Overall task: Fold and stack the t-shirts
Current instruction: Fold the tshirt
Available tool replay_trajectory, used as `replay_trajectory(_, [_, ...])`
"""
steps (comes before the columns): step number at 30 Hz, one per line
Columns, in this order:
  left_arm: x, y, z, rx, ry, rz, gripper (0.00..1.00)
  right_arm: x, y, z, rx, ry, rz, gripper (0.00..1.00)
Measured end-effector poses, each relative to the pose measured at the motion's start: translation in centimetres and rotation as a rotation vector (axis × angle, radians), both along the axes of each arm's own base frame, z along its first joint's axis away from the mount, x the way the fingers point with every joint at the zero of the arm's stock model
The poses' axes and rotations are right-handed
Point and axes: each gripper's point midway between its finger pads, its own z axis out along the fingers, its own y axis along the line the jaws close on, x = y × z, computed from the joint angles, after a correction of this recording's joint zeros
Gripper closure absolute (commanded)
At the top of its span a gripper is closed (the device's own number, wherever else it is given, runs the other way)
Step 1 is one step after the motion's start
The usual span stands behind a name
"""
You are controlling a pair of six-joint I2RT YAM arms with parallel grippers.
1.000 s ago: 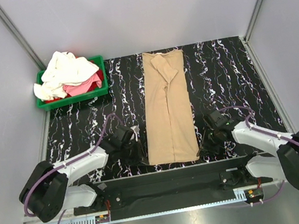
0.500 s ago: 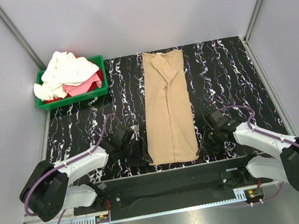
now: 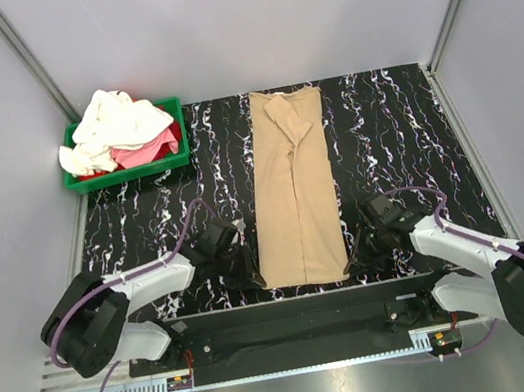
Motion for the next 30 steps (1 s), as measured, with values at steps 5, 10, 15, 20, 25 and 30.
replay_trajectory(5, [0.0,-0.1,-0.1,-0.004,0.000,-0.002,1.00,-0.4,-0.2,-0.4,-0.004,0.011,0.001,0.77])
replay_trajectory(10, [-0.1,-0.3,-0.1,-0.011,-0.003,-0.008,1.00,-0.5,0.0,0.3,0.024,-0.018,0.004,0.97])
replay_trajectory(15, [-0.6,-0.7,0.1,-0.015,-0.001,-0.018,1.00,-0.5,0.2,1.0,0.049,-0.036,0.002,1.00])
replay_trajectory(20, [-2.6,-1.7,1.0,-0.012,-0.020,-0.074,1.00,-1.2,-0.2,1.3,0.042,-0.032,0.003,1.00])
replay_trajectory(25, [-4.3,-3.0,2.4,0.002,-0.048,-0.111,1.00,-2.0,-1.1,2.5,0.029,-0.058,-0.005,1.00])
replay_trajectory(30, [-4.3,-3.5,3.4,0.003,-0.068,-0.102,1.00,-1.9,-1.6,3.6,0.026,-0.109,-0.008,1.00])
